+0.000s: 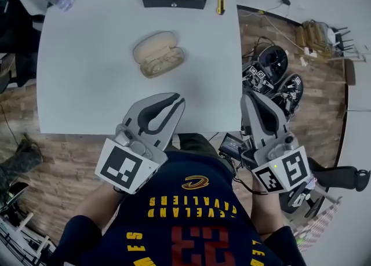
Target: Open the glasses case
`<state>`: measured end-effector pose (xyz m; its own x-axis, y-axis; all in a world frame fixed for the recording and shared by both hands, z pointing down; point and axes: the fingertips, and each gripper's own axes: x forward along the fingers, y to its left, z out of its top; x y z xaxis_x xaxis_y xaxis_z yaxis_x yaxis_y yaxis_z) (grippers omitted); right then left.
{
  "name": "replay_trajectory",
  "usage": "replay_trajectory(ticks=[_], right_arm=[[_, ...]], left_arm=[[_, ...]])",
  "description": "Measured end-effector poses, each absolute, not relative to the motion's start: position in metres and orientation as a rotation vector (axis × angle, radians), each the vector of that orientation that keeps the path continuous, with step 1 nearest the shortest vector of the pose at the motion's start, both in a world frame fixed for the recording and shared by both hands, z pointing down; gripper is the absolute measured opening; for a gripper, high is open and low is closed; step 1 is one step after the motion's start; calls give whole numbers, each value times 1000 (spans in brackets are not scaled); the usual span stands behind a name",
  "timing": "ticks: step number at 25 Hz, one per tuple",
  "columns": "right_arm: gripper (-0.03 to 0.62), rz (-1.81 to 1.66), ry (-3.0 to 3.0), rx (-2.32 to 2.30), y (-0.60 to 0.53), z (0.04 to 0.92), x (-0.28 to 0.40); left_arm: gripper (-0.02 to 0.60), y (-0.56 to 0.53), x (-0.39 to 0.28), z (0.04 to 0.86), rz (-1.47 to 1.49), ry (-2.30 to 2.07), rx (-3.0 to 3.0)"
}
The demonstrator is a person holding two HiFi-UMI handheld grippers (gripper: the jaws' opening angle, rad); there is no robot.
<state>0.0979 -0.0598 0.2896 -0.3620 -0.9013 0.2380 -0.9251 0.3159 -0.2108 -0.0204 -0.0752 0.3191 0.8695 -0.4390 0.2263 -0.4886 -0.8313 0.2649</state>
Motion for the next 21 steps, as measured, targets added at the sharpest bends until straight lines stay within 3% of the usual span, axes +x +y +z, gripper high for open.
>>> replay_trajectory(ticks=[21], right_arm=[[25, 501, -2495, 1723, -56, 294, 93]], left_arm=[[49, -70, -29, 323, 228, -729, 2717]])
